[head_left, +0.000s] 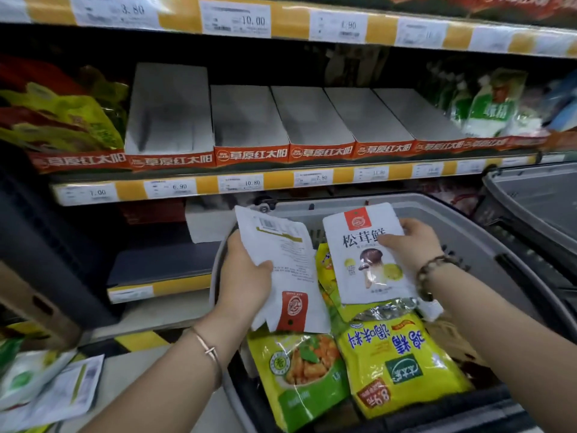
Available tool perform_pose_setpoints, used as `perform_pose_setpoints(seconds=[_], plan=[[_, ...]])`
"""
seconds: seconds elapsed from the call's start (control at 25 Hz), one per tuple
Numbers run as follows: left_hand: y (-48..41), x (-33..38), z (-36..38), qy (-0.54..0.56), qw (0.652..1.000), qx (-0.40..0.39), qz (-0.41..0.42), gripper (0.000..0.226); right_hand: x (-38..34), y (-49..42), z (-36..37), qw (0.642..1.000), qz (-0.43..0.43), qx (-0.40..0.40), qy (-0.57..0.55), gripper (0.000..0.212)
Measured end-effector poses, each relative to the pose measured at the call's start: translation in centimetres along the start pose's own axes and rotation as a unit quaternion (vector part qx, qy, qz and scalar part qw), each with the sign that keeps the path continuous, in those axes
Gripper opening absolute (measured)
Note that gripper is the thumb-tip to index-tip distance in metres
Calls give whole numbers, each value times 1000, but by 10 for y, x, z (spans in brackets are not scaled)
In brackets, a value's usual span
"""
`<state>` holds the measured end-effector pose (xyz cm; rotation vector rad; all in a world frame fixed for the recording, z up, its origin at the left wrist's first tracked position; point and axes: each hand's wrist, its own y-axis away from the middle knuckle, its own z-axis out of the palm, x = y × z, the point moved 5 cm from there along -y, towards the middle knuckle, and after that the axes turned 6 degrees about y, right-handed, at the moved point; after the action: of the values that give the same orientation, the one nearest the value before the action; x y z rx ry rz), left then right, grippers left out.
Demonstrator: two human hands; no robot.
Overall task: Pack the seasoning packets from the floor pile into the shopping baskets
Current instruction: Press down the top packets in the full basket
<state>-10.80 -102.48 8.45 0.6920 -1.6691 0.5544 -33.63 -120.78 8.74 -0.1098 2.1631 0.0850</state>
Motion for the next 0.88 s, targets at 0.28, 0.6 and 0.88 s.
perform_pose_setpoints(seconds=[0.28, 0.6, 0.88], plan=[[-3, -10, 20, -297, 954, -42, 24, 80, -7, -13, 46, 946, -55, -40, 318, 34], [11, -11, 32, -536, 827, -141, 97, 70, 6, 25, 52, 869, -144, -129, 456, 64], [23, -41, 56, -603, 756, -250, 50, 68, 10, 52, 70, 800, -244, -228, 499, 59]])
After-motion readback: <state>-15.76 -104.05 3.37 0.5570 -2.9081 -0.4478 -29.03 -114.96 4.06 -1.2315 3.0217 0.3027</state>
